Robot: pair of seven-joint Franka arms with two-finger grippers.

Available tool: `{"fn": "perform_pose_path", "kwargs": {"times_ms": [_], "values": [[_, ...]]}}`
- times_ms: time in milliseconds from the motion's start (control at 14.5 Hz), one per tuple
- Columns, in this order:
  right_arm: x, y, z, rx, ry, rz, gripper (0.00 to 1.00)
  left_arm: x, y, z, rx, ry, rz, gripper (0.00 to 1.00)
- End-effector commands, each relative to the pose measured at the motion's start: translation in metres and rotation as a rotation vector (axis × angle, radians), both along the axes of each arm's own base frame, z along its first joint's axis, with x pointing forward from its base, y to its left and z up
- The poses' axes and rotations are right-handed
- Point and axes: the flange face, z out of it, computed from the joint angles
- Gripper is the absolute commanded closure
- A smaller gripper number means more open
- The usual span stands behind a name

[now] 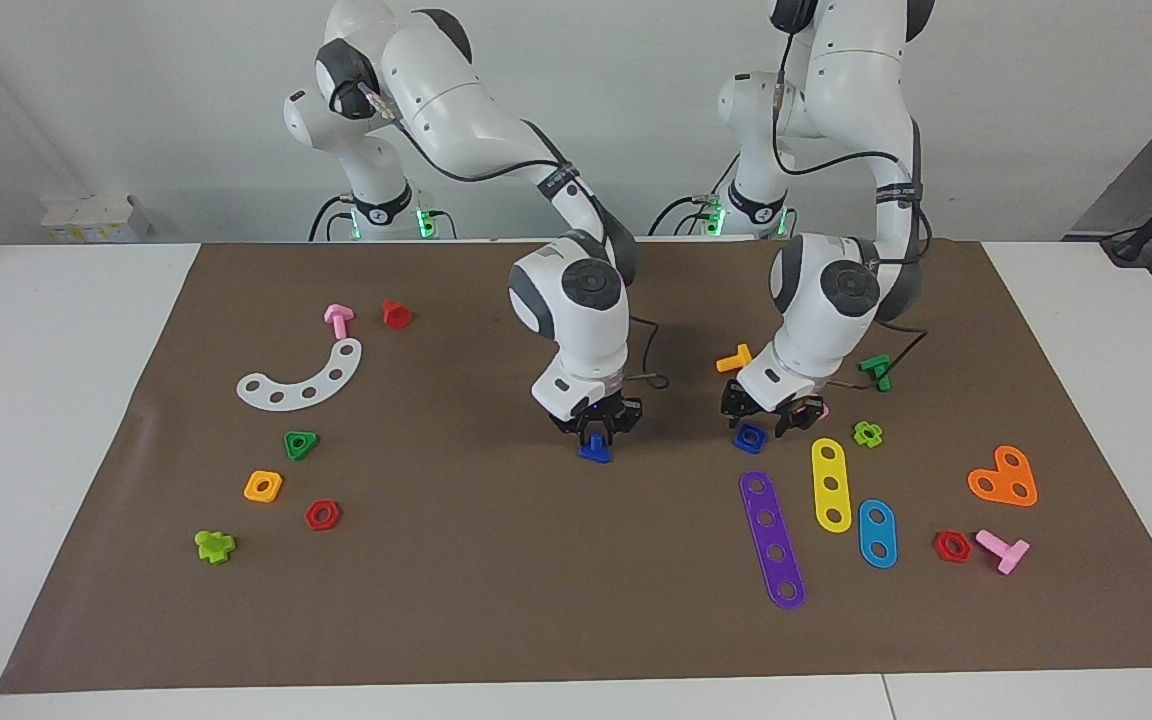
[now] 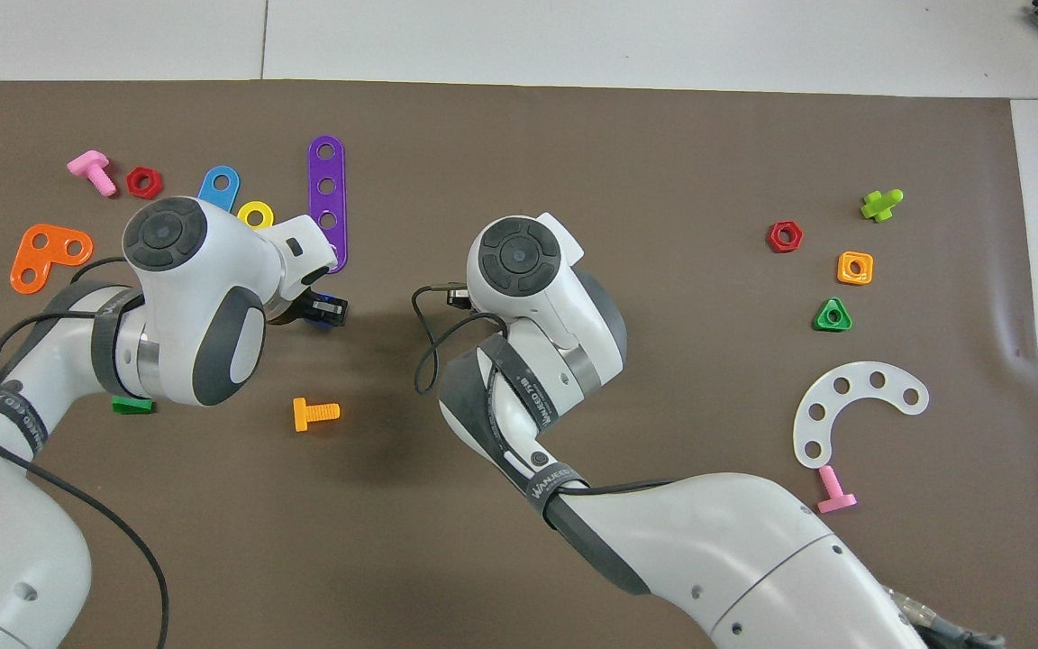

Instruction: Unscrew and place screws in storage area

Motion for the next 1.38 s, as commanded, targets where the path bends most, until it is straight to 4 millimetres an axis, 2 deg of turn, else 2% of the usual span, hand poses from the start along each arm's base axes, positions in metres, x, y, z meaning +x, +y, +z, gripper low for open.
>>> {"fn": "perform_pose_path", "kwargs": {"times_ms": [0, 206, 344, 550, 619, 688, 894, 963, 1032, 1239, 1307], "values": [[-0.001, -0.001, 0.006, -0.011, -0.014, -0.011, 0.64, 0.0, 0.005, 0.011, 0.006, -0.033, -0.003, 0.0], [0.001, -0.001, 0.007, -0.003, -0.03, -0.01, 0.62, 0.019, 0.025, 0.04, -0.004, -0.073, 0.035, 0.0], [0.002, -0.001, 0.006, 0.005, -0.048, -0.008, 0.62, 0.031, 0.056, 0.06, -0.004, -0.077, 0.083, 0.0], [0.002, -0.002, 0.006, 0.003, -0.049, -0.01, 0.62, 0.032, 0.114, 0.084, 0.0, -0.084, 0.163, 0.0], [0.002, -0.001, 0.006, 0.001, -0.051, -0.006, 0.62, 0.033, 0.133, 0.098, 0.002, -0.086, 0.19, 0.0], [0.001, -0.002, 0.003, -0.003, -0.046, -0.006, 0.62, 0.032, 0.141, 0.112, 0.003, -0.07, 0.201, 0.0], [0.0, -0.003, 0.0, -0.008, -0.042, -0.006, 0.62, 0.04, 0.151, 0.172, 0.051, -0.011, 0.189, 0.0], [0.001, -0.004, 0.0, -0.012, -0.046, -0.001, 0.76, 0.04, 0.153, 0.185, 0.075, -0.001, 0.184, 0.0], [0.0, -0.001, 0.002, -0.015, -0.066, 0.004, 1.0, 0.039, 0.151, 0.193, 0.078, 0.0, 0.18, 0.0], [0.003, -0.002, 0.006, -0.014, -0.074, -0.014, 1.0, 0.035, 0.146, 0.205, 0.079, 0.0, 0.171, 0.0], [0.003, -0.001, 0.008, -0.017, -0.071, -0.015, 1.0, 0.032, 0.144, 0.216, 0.078, -0.008, 0.169, 0.0]]}}
